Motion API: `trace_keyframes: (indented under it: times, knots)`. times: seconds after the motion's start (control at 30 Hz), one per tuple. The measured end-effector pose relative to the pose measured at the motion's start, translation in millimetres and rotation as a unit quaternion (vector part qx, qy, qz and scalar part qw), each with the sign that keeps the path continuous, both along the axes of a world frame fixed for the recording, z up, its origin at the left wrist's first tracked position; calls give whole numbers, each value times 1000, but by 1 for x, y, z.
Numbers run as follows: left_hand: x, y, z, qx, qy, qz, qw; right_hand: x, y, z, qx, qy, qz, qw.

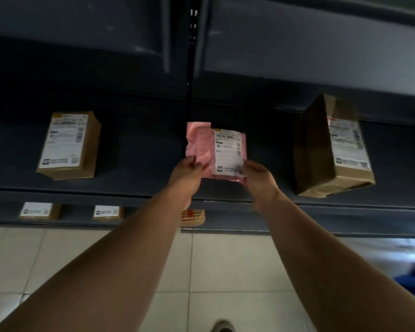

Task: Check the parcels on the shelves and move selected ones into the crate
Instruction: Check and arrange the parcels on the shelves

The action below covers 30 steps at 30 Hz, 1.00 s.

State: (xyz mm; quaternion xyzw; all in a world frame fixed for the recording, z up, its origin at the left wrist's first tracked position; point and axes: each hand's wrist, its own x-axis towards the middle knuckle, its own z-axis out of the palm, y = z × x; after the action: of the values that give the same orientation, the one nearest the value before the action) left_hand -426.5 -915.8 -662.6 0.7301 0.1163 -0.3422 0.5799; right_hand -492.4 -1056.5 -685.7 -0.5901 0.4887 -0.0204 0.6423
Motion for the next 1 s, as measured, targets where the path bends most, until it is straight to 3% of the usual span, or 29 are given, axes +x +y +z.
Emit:
trace_keyframes:
  times: [0.17, 0.4, 0.63, 0.87, 1.0]
  knots:
    - [-15, 1, -9, -21, 26, 89, 995, -27, -8, 12, 131, -10, -54, 990]
    - [-32, 4, -10, -52, 46, 150, 986, -54, -10, 28, 141, -35, -35, 989]
    - [-31, 4, -15, 3, 24, 134, 991, -46, -10, 30, 110, -40, 9, 993]
    - [-24, 2, -15, 46, -16, 61, 997, -27, -4, 28, 13, -8, 143, 990]
    - [-21, 1, -15, 71, -31, 46, 996, -29, 2, 32, -17, 4, 145, 989]
